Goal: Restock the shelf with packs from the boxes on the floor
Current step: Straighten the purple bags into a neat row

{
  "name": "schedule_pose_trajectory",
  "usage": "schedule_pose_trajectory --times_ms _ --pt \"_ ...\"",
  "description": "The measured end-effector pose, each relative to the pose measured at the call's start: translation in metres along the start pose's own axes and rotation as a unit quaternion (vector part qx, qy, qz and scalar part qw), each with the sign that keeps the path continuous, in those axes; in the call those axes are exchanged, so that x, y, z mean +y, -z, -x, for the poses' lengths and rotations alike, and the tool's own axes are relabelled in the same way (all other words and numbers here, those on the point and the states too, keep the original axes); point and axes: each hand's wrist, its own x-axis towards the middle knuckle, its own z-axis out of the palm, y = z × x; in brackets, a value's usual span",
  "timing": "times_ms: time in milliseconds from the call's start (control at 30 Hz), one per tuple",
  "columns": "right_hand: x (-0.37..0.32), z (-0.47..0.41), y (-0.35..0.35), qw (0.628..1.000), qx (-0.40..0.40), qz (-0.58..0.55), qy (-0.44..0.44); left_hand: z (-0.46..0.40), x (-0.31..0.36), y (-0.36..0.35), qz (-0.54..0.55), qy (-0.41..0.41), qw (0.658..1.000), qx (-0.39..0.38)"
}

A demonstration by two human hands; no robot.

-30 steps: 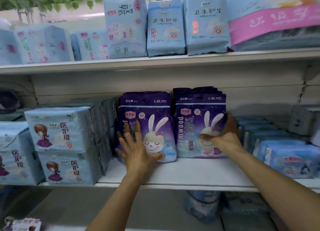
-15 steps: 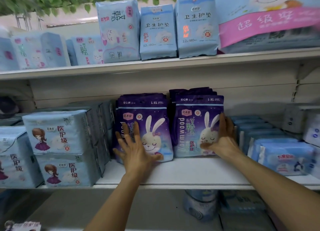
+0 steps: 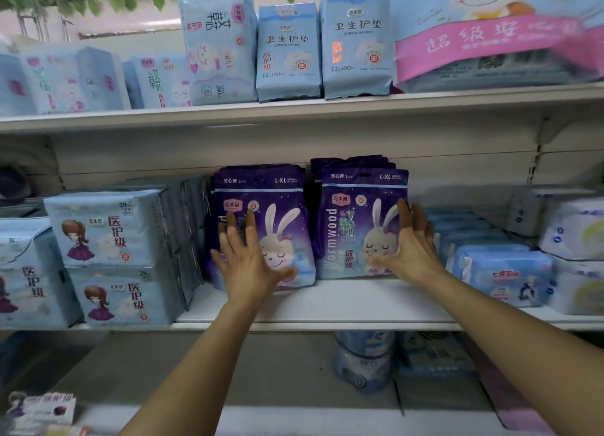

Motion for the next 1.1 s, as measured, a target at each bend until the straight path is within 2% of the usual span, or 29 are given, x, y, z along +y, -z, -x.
schedule_pose_trajectory --times_ms 200,300,433,633,833,967,1100 --pt "-0.011 0.029 0.01 0.997 0.036 -0.036 0.06 0.024 0.005 0.006 0.103 -0.037 0.994 0.025" --pt "-0.022 0.044 0.013 0.99 0.026 -0.077 0.111 0.044 0.01 0.012 0.162 -0.051 0.985 0.023" --pt "-0.041 0.06 0.012 0.986 0.004 -0.107 0.124 0.069 0.007 0.024 0.209 -0.047 0.976 0.037" --pt "-0.067 0.095 -0.001 0.973 -0.046 -0.163 0.158 0.109 -0.024 0.053 0.213 -0.033 0.974 0.071" --pt "-0.099 0.112 -0.013 0.963 -0.08 -0.204 0.158 0.109 -0.059 0.077 0.211 -0.022 0.974 0.08" --pt "-0.136 0.11 -0.024 0.958 -0.085 -0.227 0.152 0.093 -0.077 0.09 0.22 -0.046 0.971 0.082" --pt "-0.177 0.113 -0.042 0.958 -0.054 -0.248 0.137 0.078 -0.106 0.108 0.211 -0.073 0.972 0.076"
